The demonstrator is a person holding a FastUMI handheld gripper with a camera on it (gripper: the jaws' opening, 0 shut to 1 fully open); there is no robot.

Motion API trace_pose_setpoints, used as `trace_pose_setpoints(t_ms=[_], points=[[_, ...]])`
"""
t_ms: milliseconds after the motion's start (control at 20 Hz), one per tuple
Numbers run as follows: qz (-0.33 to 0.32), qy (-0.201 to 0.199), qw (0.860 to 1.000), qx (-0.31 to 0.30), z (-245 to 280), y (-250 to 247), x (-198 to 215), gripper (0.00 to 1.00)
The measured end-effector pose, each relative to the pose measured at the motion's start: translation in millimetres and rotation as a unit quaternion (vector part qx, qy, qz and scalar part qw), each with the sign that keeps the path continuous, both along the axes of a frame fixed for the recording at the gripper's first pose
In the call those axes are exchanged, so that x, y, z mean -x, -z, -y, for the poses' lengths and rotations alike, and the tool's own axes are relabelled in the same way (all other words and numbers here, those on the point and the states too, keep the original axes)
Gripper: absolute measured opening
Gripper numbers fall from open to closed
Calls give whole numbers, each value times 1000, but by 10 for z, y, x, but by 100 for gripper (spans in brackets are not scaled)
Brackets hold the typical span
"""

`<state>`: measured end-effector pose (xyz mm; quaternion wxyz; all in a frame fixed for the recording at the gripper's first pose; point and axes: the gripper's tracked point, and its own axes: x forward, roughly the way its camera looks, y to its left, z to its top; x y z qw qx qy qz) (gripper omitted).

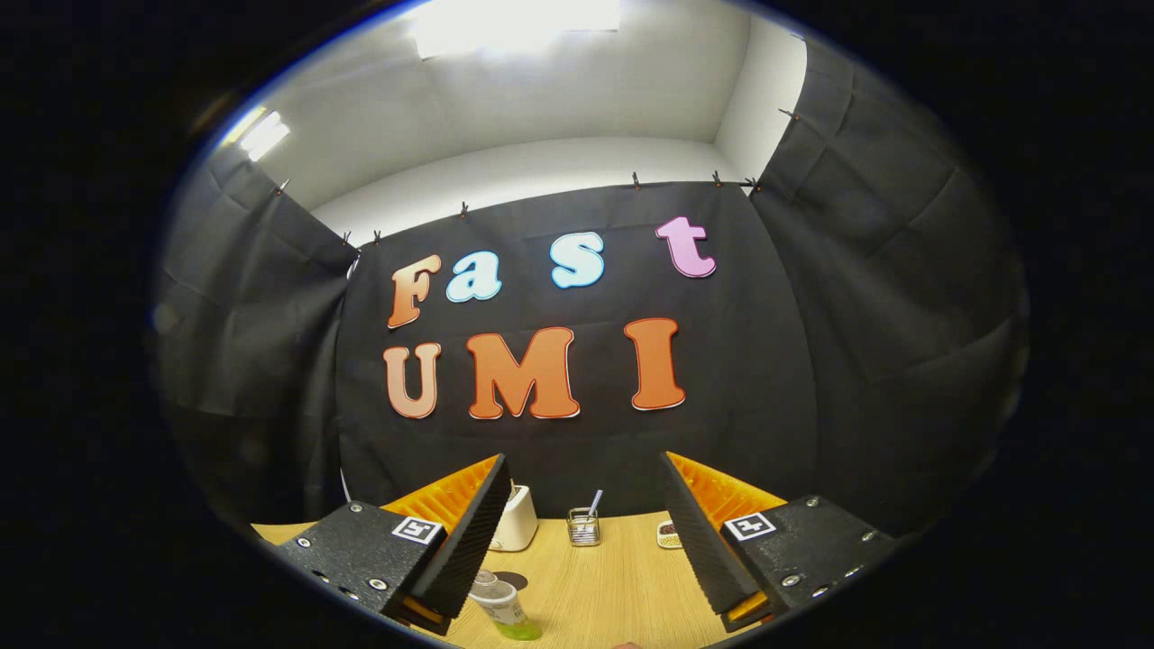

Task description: Take the bottle from table, then pour the juice into the cup, finally place the bottle on the coaster

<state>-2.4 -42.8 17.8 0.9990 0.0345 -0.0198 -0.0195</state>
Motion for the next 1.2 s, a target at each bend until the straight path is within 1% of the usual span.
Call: trace_pose_setpoints(t_ms=[300,700,900,1050,1200], points=[[9,-9,1000,1,-154,-100,43,98],[30,-9,1000,3,-252,-253,136,98],[27,-9,1000,-9,-276,-196,70,98],[19,-6,1000,-3,-272,-188,22,98],[26,-9,1000,5,-343,-208,-10,98]])
